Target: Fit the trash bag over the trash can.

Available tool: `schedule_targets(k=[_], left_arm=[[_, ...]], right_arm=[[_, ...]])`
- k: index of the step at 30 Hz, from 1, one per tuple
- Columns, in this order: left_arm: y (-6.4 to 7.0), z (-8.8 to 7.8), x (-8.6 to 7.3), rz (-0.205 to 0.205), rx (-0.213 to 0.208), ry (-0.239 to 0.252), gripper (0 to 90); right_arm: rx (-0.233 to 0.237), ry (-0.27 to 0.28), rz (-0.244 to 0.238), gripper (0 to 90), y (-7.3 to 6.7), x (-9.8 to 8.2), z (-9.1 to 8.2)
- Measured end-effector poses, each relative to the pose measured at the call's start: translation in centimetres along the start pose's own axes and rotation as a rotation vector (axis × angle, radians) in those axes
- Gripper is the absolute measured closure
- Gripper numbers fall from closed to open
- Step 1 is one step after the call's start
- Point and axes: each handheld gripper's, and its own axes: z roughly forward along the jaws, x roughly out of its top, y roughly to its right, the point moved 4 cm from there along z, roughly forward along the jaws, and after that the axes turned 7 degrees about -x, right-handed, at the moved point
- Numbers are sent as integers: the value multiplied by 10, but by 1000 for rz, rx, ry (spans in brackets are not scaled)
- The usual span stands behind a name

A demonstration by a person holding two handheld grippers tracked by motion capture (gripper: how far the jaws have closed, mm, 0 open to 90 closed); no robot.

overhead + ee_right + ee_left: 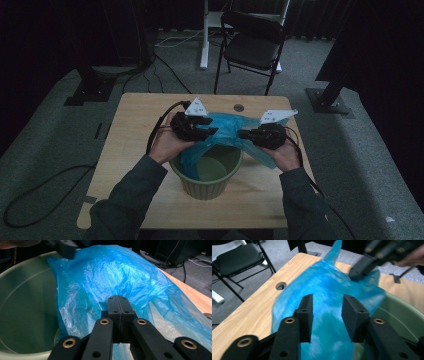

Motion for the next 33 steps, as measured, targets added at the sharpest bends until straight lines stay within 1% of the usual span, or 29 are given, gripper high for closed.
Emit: schedule_targets(k=[3, 5, 7, 8, 9, 10, 11, 12, 13, 15, 17, 18, 22, 23, 24, 26, 27, 28, 30, 32, 33], left_arm=[[-4, 10, 7, 3, 17, -18, 536], [-5, 16, 12, 10, 42, -38, 492], [-6, 25, 15, 17, 53, -60, 478], [-7, 31, 16, 23, 77, -81, 470], [-7, 34, 16, 28, 92, -90, 467], [-9, 39, 16, 30, 102, -111, 471], [-10, 42, 15, 28, 99, -121, 516], [-10, 44, 14, 11, 82, -129, 569], [-11, 45, 13, 7, 77, -135, 661], [-10, 44, 12, 5, 66, -139, 798], [-8, 42, 11, 12, 62, -139, 869], [-7, 40, 10, 13, 57, -134, 881], [0, 32, 9, 43, 55, -134, 888], [2, 30, 9, 48, 55, -132, 887], [4, 28, 9, 52, 53, -126, 887], [7, 23, 8, 63, 51, -115, 887], [8, 21, 8, 64, 49, -112, 887], [10, 19, 7, 70, 46, -105, 887], [14, 16, 5, 79, 44, -101, 887], [16, 13, 3, 83, 41, -93, 887], [16, 12, 2, 82, 40, -89, 887]], right_arm=[[7, -4, -3, 900, -1, 0, 0], [10, -5, -6, 900, -1, 0, 1], [13, -5, -7, 900, -2, -1, 1], [14, -5, -8, 900, -2, -1, 1], [15, -5, -11, 900, -2, -1, 0], [15, -4, -13, 900, -2, -1, 0], [16, -4, -14, 900, -2, -1, -1], [17, -3, -15, 900, -2, -1, -1], [15, -2, -18, 900, -2, 0, -2], [9, 4, -15, 900, -1, 0, -5], [-3, 12, -7, 899, 2, 1, -8], [-12, 16, -2, 895, 3, 2, -9], [-51, 41, 24, 813, 9, 4, -14], [-73, 54, 33, 787, 12, 5, -16], [-84, 58, 34, 766, 13, 6, -17], [-126, 58, 33, 735, 15, 8, -18], [-133, 61, 35, 718, 16, 9, -19], [-130, 64, 38, 702, 16, 10, -19], [-151, 62, 27, 667, 16, 14, -17], [-142, 56, 27, 637, 16, 16, -15], [-124, 47, 23, 613, 15, 16, -12]])
